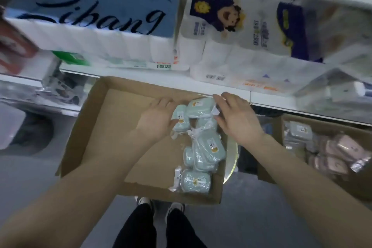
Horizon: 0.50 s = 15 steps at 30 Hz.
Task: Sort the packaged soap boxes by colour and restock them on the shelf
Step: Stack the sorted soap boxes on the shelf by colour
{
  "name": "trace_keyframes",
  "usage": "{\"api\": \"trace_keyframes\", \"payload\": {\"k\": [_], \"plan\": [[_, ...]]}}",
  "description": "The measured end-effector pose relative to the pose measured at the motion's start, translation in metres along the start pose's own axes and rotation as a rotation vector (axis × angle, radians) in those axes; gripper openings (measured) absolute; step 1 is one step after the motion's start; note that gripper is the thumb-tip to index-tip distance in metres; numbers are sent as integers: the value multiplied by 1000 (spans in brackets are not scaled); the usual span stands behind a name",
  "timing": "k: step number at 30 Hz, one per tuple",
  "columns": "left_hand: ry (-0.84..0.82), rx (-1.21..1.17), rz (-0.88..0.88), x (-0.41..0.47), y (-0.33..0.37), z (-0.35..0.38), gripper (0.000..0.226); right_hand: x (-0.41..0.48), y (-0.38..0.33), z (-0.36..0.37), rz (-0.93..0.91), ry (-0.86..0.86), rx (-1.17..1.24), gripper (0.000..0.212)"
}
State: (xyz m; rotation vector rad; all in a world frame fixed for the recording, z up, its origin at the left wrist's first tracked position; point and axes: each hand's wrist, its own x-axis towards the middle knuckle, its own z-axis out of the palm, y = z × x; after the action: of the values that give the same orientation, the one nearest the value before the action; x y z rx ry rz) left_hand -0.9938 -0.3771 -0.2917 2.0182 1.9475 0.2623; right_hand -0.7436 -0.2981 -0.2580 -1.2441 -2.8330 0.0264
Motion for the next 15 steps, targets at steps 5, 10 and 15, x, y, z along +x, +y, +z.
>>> {"api": "trace_keyframes", "payload": {"k": [5, 10, 15], "plan": [[-199, -29, -89, -18, -31, 89, 56, -39, -10, 96, 185, -319, 65, 73], [-345, 37, -89, -5, -60, 144, 62, -60, -25, 157, 348, -415, 103, 86], [-407, 173, 14, 48, -61, 179, 71, -68, -31, 186, 371, -319, 120, 77]]}}
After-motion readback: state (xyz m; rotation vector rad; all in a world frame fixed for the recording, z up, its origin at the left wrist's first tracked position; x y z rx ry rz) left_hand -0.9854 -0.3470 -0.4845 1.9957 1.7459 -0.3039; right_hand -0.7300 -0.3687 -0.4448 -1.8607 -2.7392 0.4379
